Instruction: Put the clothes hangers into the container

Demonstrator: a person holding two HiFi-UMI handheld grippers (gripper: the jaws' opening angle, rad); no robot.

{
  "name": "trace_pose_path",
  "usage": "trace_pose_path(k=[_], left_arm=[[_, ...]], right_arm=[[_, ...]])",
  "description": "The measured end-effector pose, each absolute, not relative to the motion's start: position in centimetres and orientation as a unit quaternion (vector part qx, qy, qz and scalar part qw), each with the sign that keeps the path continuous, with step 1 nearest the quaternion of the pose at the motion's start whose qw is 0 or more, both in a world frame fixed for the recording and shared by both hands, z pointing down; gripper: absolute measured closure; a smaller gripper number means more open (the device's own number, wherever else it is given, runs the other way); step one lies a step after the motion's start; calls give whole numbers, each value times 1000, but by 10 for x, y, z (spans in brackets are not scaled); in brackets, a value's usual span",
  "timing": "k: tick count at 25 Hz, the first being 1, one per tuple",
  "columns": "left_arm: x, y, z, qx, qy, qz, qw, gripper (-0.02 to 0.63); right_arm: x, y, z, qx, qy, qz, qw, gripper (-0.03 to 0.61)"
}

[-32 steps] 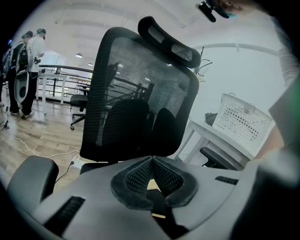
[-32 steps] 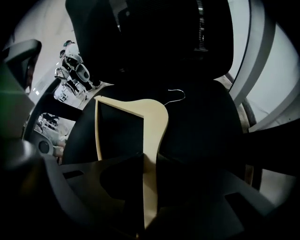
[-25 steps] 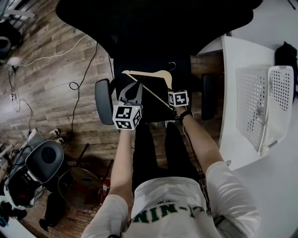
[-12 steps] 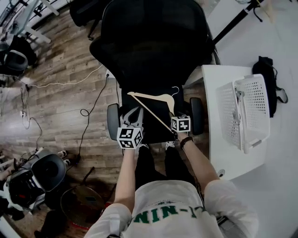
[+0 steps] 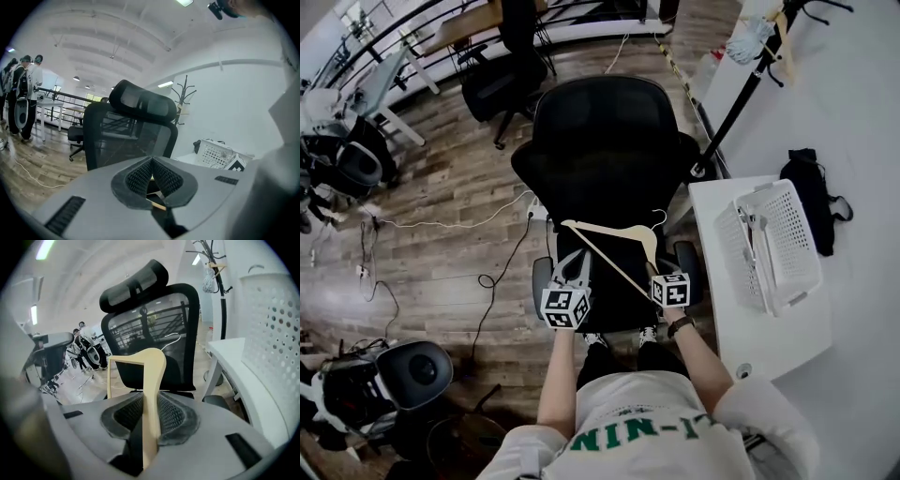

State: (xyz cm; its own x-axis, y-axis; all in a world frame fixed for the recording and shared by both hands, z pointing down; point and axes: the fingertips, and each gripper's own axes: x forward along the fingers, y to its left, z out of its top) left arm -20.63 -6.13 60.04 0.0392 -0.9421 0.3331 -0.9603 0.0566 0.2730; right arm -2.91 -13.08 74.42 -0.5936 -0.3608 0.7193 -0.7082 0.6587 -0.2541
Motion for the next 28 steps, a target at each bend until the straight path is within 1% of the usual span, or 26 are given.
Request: trace_pose_path(k=[7, 13, 21, 28], left_arm=[[-204, -64, 548, 700, -693, 12, 173, 600], [-198, -60, 518, 716, -685, 7, 133, 600], [-178, -76, 485, 738, -669, 3, 93, 598], [-155, -98, 467, 765, -639, 2, 75, 600]], right_arm=[[-24, -143, 669, 331, -868, 267, 254, 474], [-20, -144, 623, 341, -883, 251, 203, 474], [-3, -154, 574, 353, -894, 229, 156, 474], [23, -167, 539, 379, -891, 218, 120, 474]])
